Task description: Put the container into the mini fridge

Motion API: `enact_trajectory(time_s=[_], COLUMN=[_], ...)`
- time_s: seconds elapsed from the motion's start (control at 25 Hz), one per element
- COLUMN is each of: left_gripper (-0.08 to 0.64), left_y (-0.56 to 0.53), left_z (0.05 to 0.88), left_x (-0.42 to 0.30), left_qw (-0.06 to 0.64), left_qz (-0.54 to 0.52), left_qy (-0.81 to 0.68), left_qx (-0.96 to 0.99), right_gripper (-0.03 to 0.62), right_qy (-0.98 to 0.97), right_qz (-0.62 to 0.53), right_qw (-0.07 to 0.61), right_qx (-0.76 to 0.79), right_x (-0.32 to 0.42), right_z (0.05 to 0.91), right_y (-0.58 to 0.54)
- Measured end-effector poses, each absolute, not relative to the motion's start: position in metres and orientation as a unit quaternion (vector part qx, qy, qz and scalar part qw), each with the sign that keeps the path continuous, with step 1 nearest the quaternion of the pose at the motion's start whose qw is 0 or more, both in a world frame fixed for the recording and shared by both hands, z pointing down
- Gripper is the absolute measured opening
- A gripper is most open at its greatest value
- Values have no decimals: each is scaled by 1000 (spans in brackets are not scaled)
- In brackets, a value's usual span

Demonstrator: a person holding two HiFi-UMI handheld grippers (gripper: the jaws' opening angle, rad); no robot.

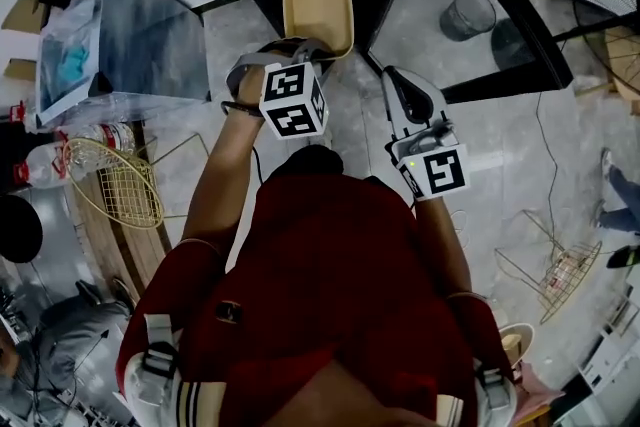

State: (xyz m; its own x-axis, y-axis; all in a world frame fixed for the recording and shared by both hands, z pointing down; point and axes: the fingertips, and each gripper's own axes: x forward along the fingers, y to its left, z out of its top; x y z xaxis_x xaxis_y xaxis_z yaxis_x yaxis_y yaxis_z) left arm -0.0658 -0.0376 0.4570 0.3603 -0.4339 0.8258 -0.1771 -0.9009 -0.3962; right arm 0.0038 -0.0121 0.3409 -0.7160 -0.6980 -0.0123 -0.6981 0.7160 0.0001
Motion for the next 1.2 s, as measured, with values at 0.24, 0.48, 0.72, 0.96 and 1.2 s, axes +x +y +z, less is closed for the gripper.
enact_trajectory(time_s=[0.24, 0.48, 0.72, 0.96, 1.2], left_gripper=[17, 17, 17, 17, 17], left_y=[-85, -121, -154, -175, -197], left_z=[475, 490, 502, 518, 530], left_x=[-81, -87, -95, -93, -89], left_qw=[122, 123, 128, 129, 117], left_qz=[-527, -516, -509, -512, -515], left_qy=[180, 172, 162, 144, 141], left_qx=[-821, -830, -836, -837, -837], right_gripper=[-2, -2, -2, -2, -2], right_qy=[916, 904, 895, 887, 882], right_qz=[-6, -11, 6, 5, 6], right_qw=[-5, -10, -30, -49, -62], right_qx=[-400, -427, -446, -460, -467], right_x=[-16, -28, -41, -43, -36], right_z=[352, 360, 371, 380, 381], right_y=[-51, -79, -100, -109, -121])
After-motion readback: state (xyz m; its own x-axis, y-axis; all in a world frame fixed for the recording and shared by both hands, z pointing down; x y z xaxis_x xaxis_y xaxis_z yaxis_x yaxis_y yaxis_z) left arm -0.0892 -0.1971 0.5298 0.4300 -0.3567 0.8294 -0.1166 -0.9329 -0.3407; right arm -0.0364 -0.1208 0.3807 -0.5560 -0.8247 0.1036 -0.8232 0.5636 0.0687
